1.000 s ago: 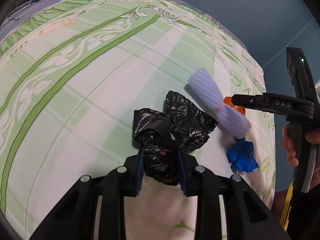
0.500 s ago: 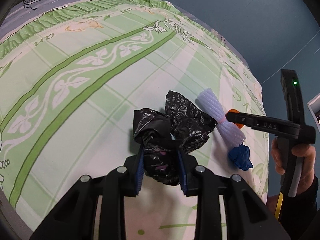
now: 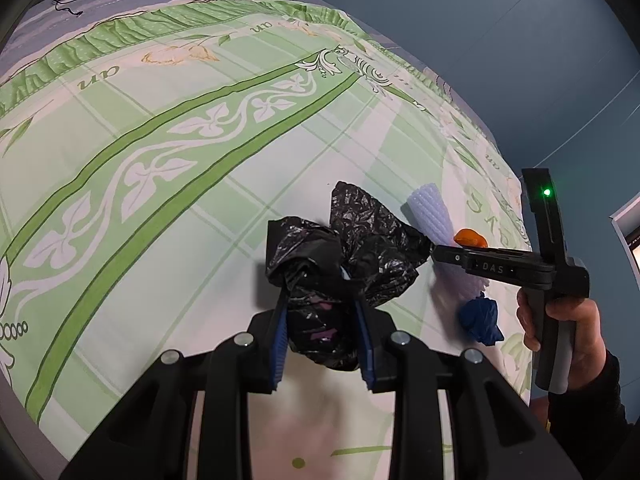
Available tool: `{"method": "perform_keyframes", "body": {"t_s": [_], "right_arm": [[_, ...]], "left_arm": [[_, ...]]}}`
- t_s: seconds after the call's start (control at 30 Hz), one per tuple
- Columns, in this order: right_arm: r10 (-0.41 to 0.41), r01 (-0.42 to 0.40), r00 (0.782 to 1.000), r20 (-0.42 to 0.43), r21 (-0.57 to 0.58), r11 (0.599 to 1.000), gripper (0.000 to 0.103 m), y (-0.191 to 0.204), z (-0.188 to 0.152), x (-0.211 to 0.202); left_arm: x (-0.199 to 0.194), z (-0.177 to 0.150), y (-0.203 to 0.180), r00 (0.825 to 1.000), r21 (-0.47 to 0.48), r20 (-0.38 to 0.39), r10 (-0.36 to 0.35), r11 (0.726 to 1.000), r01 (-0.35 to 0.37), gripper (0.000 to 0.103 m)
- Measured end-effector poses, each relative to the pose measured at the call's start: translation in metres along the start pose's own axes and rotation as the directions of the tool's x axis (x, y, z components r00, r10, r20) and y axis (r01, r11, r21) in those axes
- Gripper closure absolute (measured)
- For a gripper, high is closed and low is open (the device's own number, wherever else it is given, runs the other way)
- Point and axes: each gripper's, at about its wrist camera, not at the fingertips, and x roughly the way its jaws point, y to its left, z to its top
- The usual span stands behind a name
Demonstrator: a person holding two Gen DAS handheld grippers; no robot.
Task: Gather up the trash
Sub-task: 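Grasp the black plastic bag with the left tool while the right tool grasps the white foam net, then carry the black bag and white foam net over the yellow-rimmed bin with both tools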
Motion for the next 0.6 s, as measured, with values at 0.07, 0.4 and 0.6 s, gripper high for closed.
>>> {"method": "perform_keyframes", "body": {"t_s": [0.07,0.4,0.6], "right_arm": [[0.008,-0.008,1.0,0.007,0.009,1.0,0.074,-0.001,-0.001,-0.004],[0.099,-0.101,0.994,0.052,0.026,0.995,0.074,-0.01,-0.027,-0.054],[0.141,-0.144,0.987,0.073,0.047,0.988,0.074,-0.018,-0.055,-0.085]], "left_arm": [[0.0,0.0,-0.001,1.0,-0.001,0.001,0.001,1.0,-0.001,0.076],[-0.016,-0.008,-0.019,1.0,0.023,0.019,0.011,1.0,-0.012,0.076],[-0.032,-0.022,-0.036,0.999,0.036,0.032,0.018,0.999,-0.019,0.076]]}}
